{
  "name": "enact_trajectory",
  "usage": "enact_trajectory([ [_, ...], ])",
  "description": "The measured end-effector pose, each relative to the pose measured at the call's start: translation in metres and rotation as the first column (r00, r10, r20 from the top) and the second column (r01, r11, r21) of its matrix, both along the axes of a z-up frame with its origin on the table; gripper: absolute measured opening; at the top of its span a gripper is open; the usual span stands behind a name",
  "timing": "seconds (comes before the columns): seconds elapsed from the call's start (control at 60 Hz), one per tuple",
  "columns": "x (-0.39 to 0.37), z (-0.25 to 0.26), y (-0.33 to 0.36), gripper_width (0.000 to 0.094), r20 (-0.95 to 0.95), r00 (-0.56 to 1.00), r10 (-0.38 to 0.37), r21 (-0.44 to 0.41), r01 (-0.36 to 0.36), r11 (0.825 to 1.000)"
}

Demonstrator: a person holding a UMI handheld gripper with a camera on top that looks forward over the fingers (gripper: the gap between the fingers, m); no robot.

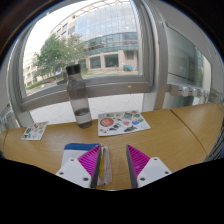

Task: Fold towel

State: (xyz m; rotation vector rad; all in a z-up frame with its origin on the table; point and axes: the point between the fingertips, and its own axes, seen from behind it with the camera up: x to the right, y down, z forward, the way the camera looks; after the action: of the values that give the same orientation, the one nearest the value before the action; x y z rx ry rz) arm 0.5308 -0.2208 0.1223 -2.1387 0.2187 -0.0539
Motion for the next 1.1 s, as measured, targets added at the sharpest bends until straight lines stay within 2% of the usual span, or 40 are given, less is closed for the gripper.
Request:
enact_trajectory([
  [0.15, -0.051, 0.065, -0.010, 0.0724, 0.007, 0.997, 0.071, 0.112, -0.072, 0.991],
  [0.233, -0.091, 0.094, -0.020, 0.0807, -0.006, 0.994, 0.109, 0.173, -0.106, 0.979],
  [0.367, -0.154, 0.119, -0.044, 0.0818, 0.003, 0.992, 0.130, 0.249, -0.126, 0.960],
  [0.467, -0.202, 0.116, -0.067, 0.0820, 0.003, 0.989, 0.150, 0.258, -0.145, 0.955],
  [0.667, -0.279, 0.087, -0.113, 0.0820, 0.019, 0.976, 0.217, 0.209, -0.216, 0.954],
  [0.867, -0.316, 0.072, -0.146, 0.0824, 0.063, 0.963, 0.262, 0.173, -0.269, 0.947],
  [1.1, -0.336, 0.067, -0.171, 0.0833, 0.070, 0.959, 0.275, 0.164, -0.283, 0.945],
])
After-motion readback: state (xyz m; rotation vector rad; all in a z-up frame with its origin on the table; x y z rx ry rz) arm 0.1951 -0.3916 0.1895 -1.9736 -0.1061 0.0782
